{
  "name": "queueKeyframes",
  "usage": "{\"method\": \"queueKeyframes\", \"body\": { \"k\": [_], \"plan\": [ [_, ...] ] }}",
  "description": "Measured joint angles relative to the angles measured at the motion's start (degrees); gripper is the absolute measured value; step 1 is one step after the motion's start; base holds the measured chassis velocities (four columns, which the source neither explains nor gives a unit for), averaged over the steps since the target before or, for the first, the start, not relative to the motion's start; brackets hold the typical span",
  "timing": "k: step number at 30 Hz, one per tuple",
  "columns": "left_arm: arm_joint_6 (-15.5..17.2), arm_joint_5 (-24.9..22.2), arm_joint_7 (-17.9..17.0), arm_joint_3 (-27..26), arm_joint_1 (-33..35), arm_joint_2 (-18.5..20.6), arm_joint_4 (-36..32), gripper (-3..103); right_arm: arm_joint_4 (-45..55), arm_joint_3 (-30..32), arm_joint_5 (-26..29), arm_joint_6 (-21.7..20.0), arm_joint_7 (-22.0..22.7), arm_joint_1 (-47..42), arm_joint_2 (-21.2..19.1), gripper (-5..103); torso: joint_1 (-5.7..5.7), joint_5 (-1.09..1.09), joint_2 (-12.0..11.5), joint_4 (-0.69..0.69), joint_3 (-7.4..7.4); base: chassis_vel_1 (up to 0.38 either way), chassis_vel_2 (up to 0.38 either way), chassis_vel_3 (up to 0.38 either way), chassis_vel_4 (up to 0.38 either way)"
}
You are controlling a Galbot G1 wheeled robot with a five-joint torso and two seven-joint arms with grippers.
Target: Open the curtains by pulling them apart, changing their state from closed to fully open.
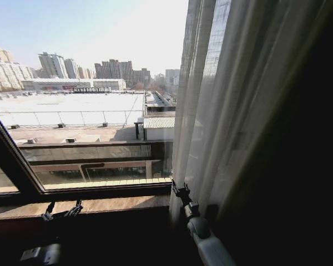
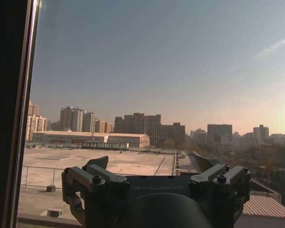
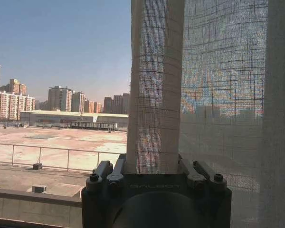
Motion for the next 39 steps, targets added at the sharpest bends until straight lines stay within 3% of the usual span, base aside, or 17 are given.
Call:
{"method": "queueKeyframes", "body": {
  "k": [1, 4, 6, 7, 9, 12, 26, 39],
  "plan": [
    [0.0, 0.0, 0.0, 0.0, 0.0, 0.0, 0.0, 100, 0.0, 0.0, 0.0, 0.0, 0.0, 0.0, 0.0, 40, 0.0, 0.0, 0.0, 0.0, 0.0, 0.0, 0.0, 0.0, 0.0],
    [0.0, 0.0, 0.0, 0.0, 0.0, 0.0, 0.0, 100, 0.27, -0.03, 1.68, 0.02, -0.15, -0.34, -0.04, 24, 0.0, 0.0, 0.0, 0.0, 0.0, 0.0, 0.0, 0.0, 0.0],
    [0.0, 0.0, 0.0, 0.0, 0.0, 0.0, 0.0, 100, 0.41, 0.0, 1.81, 0.03, -0.58, -0.45, -0.06, 24, -0.01, 0.0, 0.01, 0.01, -0.01, 0.0, 0.0, 0.0, 0.0],
    [0.0, 0.0, 0.0, 0.0, 0.0, 0.0, 0.0, 100, 0.48, 0.12, 1.82, 0.03, -1.27, -0.56, -0.1, 14, -0.01, 0.0, 0.01, 0.0, 0.0, 0.0, 0.0, 0.0, 0.0],
    [0.0, 0.0, 0.0, 0.0, 0.0, 0.0, 0.0, 100, 0.49, 0.23, 1.91, 0.05, -1.72, -0.64, -0.11, 14, -0.01, -0.01, 0.0, 0.0, 0.0, 0.0, 0.0, 0.0, 0.0],
    [0.0, 0.0, 0.0, 0.0, 0.0, 0.0, 0.0, 100, 0.53, 0.55, 3.16, 0.11, -3.17, -0.81, -0.1, 2, 0.0, 0.0, 0.0, 0.0, 0.0, 0.0, 0.0, 0.0, 0.0],
    [0.0, 0.0, 0.0, 0.0, 0.0, 0.0, 0.0, 100, 0.18, 1.01, 4.05, -0.33, -4.05, -0.67, 0.08, 0, 0.0, 0.0, 0.0, 0.01, 0.0, -0.029, -0.03, 0.024, 0.025],
    [0.0, 0.0, -0.01, 0.01, 0.0, 0.0, 0.0, 100, -0.66, 1.86, 4.07, 0.12, -5.66, -0.53, -0.11, 0, 0.0, -0.01, 0.0, 0.0, 0.0, -0.228, -0.232, 0.229, 0.221]
  ]
}}
